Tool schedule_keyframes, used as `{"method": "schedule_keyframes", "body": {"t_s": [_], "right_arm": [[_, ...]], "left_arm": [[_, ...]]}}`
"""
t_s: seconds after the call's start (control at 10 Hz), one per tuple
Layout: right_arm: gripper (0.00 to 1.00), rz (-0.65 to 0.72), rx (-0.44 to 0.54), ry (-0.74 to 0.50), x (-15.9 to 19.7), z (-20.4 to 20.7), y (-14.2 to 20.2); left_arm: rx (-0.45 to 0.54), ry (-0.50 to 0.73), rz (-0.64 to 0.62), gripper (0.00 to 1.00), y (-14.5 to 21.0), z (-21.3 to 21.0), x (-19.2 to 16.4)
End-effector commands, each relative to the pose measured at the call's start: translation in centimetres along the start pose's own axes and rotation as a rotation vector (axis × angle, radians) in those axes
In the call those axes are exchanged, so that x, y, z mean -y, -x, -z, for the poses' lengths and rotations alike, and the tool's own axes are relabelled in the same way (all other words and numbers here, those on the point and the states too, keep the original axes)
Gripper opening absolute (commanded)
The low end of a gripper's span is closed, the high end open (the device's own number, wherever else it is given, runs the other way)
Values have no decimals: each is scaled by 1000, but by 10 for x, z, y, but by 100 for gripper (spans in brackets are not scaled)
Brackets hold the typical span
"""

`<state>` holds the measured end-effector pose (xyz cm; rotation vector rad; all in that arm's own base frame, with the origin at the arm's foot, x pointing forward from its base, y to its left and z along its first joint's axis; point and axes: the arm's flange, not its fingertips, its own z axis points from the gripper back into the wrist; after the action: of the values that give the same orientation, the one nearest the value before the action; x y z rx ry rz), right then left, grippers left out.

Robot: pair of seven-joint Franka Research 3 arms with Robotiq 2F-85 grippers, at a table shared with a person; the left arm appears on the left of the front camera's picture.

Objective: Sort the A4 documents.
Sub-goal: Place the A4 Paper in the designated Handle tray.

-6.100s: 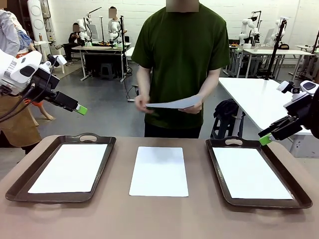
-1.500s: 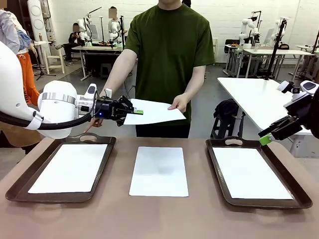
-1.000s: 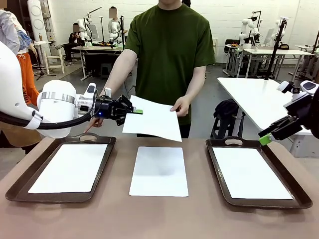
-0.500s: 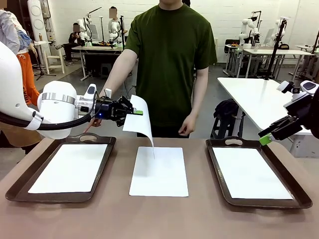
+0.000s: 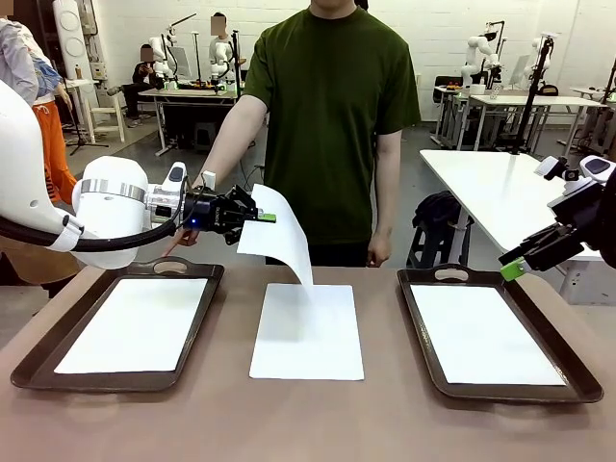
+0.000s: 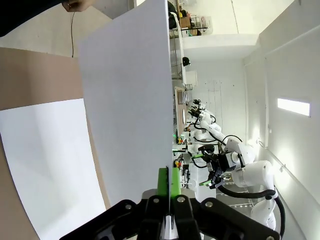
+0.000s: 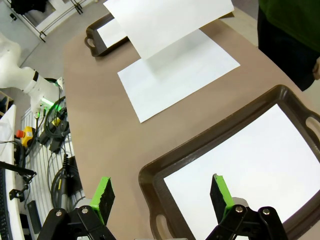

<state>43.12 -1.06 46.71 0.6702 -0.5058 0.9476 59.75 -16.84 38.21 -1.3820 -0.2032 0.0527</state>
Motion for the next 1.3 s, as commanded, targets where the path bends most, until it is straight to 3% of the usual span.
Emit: {"method": "schedule_keyframes", "body": {"t_s": [0.0,0.2,0.4,0.8,1.2], "right_arm": [[100,-9,-4,0,0,2,1],[100,-9,-4,0,0,2,1],[100,-9,-4,0,0,2,1],[100,-9,-4,0,0,2,1],[100,-9,-4,0,0,2,1]], "left_arm": [[-21,-59,36,1,9,-12,9],[-103,-242,121,1,18,-52,17],[-157,-364,130,1,32,-85,19],[-278,-453,112,1,54,-110,-6],[-290,-701,93,1,55,-152,-20]]}}
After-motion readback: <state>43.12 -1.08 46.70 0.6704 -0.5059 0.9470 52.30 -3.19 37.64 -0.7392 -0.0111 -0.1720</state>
